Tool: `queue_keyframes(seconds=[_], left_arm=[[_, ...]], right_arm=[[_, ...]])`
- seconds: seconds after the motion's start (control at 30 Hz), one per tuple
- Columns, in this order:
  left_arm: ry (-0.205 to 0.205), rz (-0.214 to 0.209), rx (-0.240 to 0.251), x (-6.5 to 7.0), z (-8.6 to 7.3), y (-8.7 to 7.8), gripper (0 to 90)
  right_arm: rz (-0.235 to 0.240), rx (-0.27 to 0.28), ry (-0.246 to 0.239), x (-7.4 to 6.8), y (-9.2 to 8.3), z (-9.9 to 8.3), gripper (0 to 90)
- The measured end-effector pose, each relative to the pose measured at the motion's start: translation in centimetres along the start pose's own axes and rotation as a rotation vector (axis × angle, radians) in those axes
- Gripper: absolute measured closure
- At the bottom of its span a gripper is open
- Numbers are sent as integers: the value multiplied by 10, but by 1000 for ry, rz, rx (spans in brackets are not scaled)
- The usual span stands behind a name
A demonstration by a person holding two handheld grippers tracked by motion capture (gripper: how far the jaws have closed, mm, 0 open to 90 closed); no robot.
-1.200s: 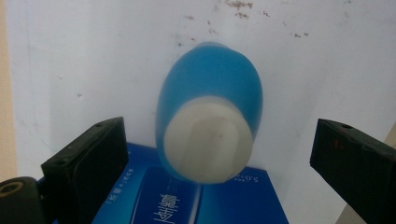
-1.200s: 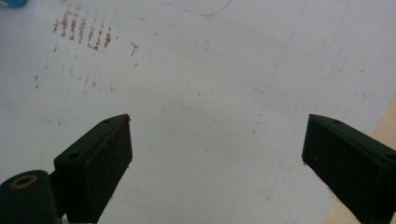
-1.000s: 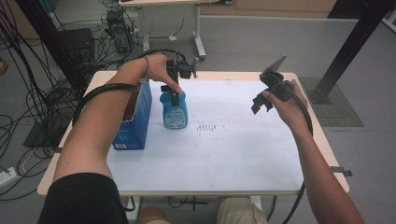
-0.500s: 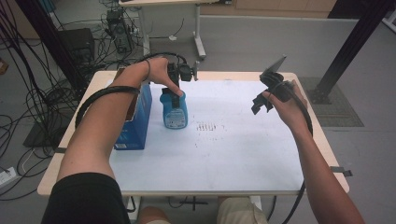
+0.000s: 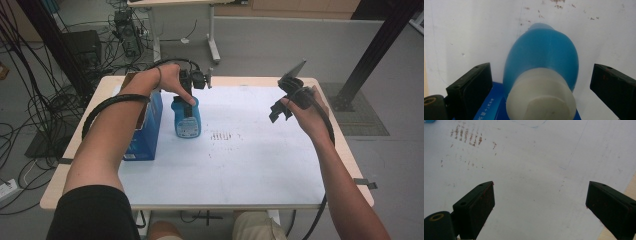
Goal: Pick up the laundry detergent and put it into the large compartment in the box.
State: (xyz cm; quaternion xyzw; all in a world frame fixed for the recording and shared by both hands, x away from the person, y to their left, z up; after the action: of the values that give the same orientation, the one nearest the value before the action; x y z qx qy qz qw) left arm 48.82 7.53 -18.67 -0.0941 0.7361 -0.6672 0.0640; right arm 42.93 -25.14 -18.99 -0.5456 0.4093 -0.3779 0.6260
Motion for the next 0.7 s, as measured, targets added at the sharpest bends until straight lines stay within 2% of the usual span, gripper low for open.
queue_keyframes(seconds=[0.7], left_arm=[[-3,3,8,3,-2,-2,47]], right_arm=[[0,3,0,0,0,-1,87]])
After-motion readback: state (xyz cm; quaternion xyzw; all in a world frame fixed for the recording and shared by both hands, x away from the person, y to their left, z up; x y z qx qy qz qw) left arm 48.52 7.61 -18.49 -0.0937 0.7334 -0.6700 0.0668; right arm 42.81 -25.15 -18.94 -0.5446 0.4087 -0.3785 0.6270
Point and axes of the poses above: each handheld gripper's, and its own axes: y roughly forward along the jaws, z roughly out of its top, x roughly to its right, the point moved 2 cm from there along y, roughly forward along the jaws, and after that the axes turned 4 degrees about -x, right-handed, at the moved point
